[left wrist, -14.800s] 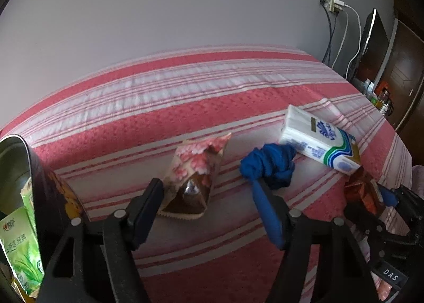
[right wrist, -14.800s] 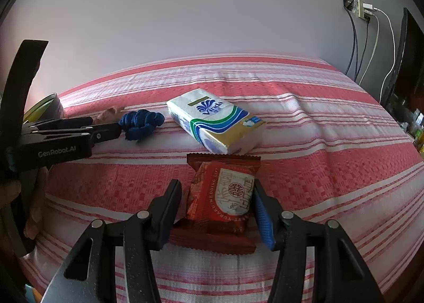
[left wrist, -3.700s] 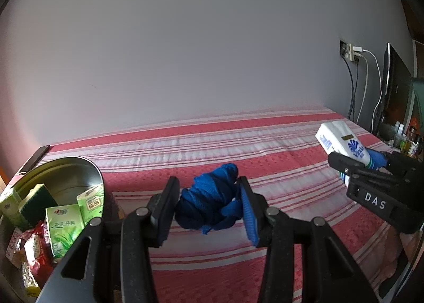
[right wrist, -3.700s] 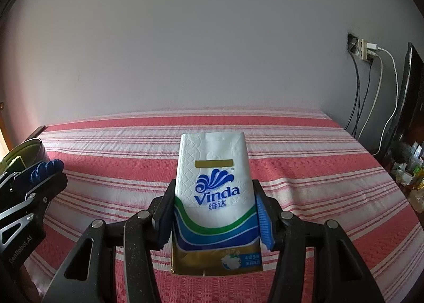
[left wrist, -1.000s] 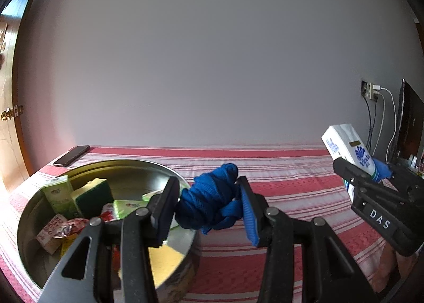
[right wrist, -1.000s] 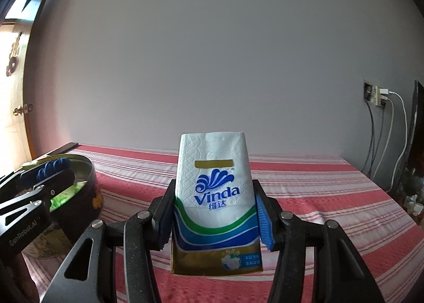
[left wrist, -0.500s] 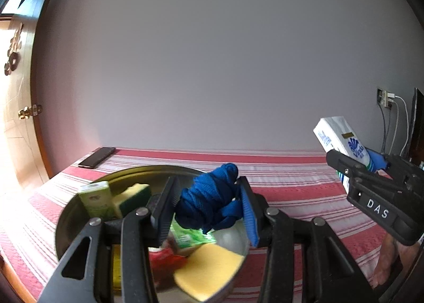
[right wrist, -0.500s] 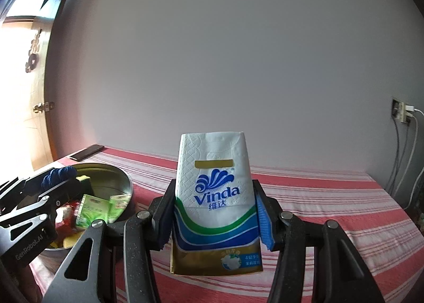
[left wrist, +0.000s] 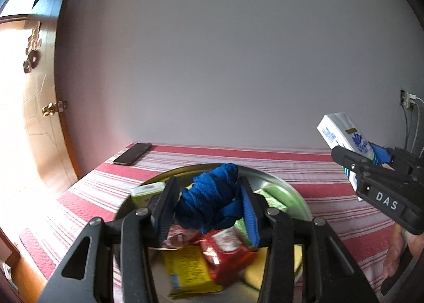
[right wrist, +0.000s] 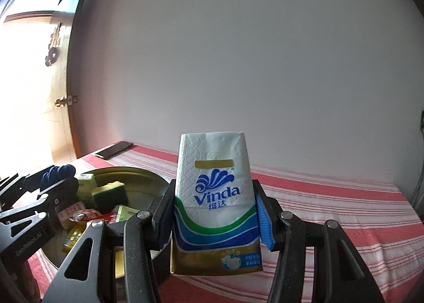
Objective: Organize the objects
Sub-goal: 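Carry the blue cloth with left tool over the tin while right tool carries Vinda pack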
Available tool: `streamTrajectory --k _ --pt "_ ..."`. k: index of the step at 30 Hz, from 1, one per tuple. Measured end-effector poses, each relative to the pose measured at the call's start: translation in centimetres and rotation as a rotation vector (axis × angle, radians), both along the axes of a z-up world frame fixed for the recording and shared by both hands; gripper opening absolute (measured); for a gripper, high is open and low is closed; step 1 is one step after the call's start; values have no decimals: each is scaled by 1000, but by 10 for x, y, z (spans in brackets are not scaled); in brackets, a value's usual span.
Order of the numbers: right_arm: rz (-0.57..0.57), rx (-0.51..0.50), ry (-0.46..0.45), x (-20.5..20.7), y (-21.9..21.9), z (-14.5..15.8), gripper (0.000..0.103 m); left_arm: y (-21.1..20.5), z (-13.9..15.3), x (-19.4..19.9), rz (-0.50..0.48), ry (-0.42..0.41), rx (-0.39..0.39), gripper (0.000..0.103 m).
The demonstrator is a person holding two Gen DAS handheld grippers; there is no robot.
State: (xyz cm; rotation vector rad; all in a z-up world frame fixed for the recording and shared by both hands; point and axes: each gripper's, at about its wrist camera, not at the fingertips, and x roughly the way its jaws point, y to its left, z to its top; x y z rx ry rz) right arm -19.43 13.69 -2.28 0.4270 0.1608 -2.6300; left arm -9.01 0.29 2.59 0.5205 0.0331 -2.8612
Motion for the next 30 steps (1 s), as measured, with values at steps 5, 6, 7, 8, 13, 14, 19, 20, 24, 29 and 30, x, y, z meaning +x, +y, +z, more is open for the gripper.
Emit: streamTrajectory --k 5,6,7,8,13,14,19,20,24,29,30 --pt "44 18 -26 -4 -25 -2 55 -21 -6 -3 41 -31 10 45" --pt "50 21 -32 -6 -29 -4 55 -28 -9 -7 48 -39 12 45" --pt "57 23 -39 -7 -33 -5 55 -31 -10 -7 53 -47 15 45" --pt "66 25 -45 -8 -38 -6 55 -33 -12 -8 56 -57 17 45" --pt "101 43 -78 -12 -59 -14 55 -40 -21 -17 60 -99 27 45" --pt "106 49 -85 -12 -63 -16 55 -42 -23 -18 61 -109 29 45" --pt "128 73 -127 -19 -78 -25 55 -46 -31 -24 57 -148 51 45" --pt "133 76 -134 -21 -82 -27 55 -47 -32 -25 57 -154 53 45" --pt "146 94 -154 -23 -91 -34 55 -49 -37 -27 56 -174 53 45" --pt "153 106 -187 -28 -98 -41 55 -52 -43 -30 50 -203 67 45" --pt "155 111 -193 -28 -99 -43 55 -52 -44 -30 50 -205 66 45"
